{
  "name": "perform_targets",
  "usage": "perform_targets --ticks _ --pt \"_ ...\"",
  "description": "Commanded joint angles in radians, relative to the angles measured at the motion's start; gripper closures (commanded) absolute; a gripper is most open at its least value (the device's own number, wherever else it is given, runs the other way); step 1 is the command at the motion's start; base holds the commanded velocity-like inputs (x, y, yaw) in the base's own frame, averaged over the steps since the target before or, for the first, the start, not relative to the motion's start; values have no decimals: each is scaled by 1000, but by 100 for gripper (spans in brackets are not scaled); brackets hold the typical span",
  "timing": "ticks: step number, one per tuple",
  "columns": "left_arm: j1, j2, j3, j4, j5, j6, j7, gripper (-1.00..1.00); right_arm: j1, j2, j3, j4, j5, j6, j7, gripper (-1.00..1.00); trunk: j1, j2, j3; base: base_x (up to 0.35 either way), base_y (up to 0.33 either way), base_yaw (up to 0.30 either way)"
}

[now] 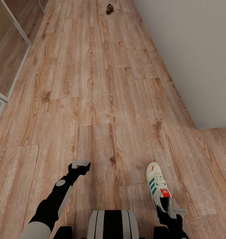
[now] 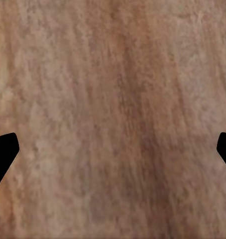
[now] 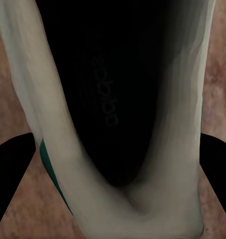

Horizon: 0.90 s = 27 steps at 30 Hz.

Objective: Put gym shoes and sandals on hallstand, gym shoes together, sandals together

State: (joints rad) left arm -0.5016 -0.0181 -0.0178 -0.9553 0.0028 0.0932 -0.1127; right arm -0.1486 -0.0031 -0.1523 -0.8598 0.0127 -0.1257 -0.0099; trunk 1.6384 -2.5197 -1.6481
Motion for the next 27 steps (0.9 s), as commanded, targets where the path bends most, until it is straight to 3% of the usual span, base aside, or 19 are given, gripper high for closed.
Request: perform_targets --ticks 1,9,17,27 --pt "0 0 1 -1 0 6 -4 -100 0 0 0 0 1 -3 -1 100 -1 0 4 0 0 0" --pt "0 0 2 -1 0 6 -2 -100 0 -1 -2 -25 1 -2 -1 100 -4 2 38 0 0 0" --pt "0 0 2 -2 0 8 -2 -100 0 0 1 -294 3 16 -1 100 -8 4 81 0 0 0" --pt "0 0 2 -1 0 11 -2 -100 1 0 2 -311 3 38 2 100 -12 6 135 0 0 19"
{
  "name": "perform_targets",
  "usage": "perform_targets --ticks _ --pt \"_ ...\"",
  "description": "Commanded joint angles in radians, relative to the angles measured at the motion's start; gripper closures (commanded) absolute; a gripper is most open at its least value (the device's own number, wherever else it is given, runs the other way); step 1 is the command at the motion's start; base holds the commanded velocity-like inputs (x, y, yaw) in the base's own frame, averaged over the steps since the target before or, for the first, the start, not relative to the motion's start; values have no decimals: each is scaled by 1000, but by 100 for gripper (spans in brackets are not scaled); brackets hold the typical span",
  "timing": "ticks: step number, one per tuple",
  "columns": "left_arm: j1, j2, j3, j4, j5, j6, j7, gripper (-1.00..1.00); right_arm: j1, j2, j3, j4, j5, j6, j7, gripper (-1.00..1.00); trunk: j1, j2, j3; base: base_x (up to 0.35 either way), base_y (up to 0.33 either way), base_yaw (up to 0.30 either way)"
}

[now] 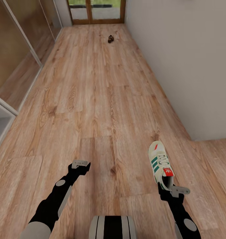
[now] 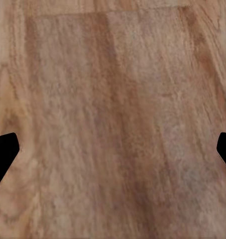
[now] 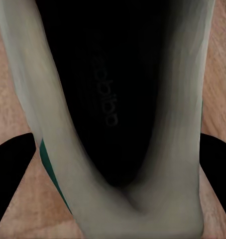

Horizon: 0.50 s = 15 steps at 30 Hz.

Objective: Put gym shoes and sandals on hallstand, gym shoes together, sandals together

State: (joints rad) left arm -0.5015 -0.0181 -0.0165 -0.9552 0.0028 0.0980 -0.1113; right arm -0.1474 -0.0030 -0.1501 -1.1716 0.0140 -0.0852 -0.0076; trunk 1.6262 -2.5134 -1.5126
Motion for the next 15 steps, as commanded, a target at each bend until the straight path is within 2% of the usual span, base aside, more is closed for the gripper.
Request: perform_targets --ticks 1,6,15 --pt "0 0 1 -1 0 6 -4 -100 0 0 0 0 1 5 -1 100 -1 0 5 0 0 132" --pt "0 0 1 -1 1 6 -4 -100 0 0 1 0 1 19 0 100 -3 1 30 0 0 201" --pt "0 0 1 0 2 6 -4 -100 0 0 1 0 1 21 0 100 -7 3 66 0 0 283"
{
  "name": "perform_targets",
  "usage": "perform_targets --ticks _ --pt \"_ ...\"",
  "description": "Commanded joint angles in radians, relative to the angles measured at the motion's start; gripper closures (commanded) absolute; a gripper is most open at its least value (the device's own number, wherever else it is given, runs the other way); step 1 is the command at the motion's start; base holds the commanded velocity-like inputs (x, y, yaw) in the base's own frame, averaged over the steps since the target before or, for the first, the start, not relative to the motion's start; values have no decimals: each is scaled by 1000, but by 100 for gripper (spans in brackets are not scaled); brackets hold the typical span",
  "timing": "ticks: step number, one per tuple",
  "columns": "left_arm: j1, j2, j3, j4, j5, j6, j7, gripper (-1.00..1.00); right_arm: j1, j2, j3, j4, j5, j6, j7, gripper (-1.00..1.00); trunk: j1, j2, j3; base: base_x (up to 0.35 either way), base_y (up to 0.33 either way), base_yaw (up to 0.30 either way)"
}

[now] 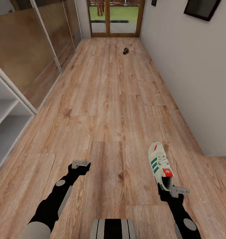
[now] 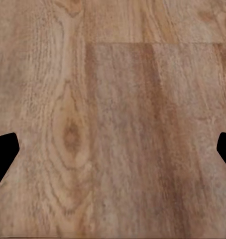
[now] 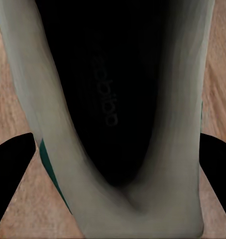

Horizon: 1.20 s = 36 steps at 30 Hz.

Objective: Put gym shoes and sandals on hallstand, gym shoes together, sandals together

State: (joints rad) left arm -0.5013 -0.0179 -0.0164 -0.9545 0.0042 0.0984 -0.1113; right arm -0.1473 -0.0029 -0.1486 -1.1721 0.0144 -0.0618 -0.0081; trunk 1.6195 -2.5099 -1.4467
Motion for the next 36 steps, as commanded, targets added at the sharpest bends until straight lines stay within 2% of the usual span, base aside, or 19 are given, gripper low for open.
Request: perform_targets --ticks 1,14,19,29,36 --pt "0 0 1 -1 0 6 -4 -100 0 0 0 0 1 -3 0 100 -1 0 3 0 0 291" --pt "0 0 1 -1 0 6 -4 -100 1 0 -1 0 0 -3 0 100 -6 3 54 0 0 293" --pt "0 0 1 -1 0 6 -4 -100 1 0 -1 0 -1 -3 0 100 -6 3 54 0 0 247" --pt "0 -1 0 -1 0 6 -4 -100 2 1 -1 0 -1 -3 0 100 -6 3 54 0 0 46" --pt "0 -1 0 0 0 6 -4 -100 2 0 -1 0 -1 -3 0 100 -6 3 54 0 0 233"
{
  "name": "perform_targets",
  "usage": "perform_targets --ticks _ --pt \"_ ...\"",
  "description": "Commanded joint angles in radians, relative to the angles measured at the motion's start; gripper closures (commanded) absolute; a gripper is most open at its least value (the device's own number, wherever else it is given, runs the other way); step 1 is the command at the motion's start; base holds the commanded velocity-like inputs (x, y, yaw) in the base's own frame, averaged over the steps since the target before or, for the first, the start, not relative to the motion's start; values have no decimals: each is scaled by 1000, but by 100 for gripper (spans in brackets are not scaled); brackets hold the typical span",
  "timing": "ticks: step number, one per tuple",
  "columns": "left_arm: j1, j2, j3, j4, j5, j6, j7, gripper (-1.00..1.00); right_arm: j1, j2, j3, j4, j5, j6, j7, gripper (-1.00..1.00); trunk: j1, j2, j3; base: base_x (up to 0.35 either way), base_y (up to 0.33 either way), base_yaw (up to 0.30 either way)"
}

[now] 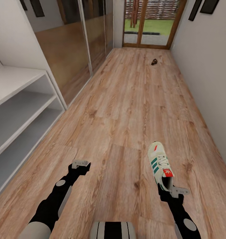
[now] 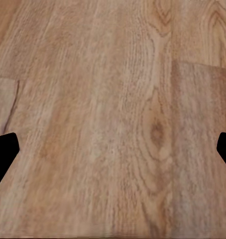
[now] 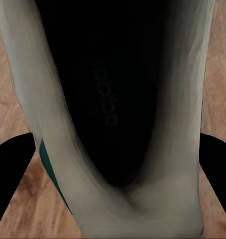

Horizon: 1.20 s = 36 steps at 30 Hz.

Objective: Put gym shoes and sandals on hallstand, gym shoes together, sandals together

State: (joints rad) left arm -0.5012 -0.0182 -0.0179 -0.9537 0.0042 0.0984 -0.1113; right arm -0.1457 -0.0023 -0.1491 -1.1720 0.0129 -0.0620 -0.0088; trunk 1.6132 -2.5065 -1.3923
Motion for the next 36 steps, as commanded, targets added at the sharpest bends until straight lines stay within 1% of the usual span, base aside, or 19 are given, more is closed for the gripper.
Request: perform_targets --ticks 1,36 --pt "0 -1 1 -1 0 6 -4 -100 0 0 0 0 1 -3 0 100 0 0 -1 0 0 280" --pt "0 -1 2 -2 0 6 -4 -100 0 1 0 2 1 -4 0 100 0 0 -1 0 0 287"
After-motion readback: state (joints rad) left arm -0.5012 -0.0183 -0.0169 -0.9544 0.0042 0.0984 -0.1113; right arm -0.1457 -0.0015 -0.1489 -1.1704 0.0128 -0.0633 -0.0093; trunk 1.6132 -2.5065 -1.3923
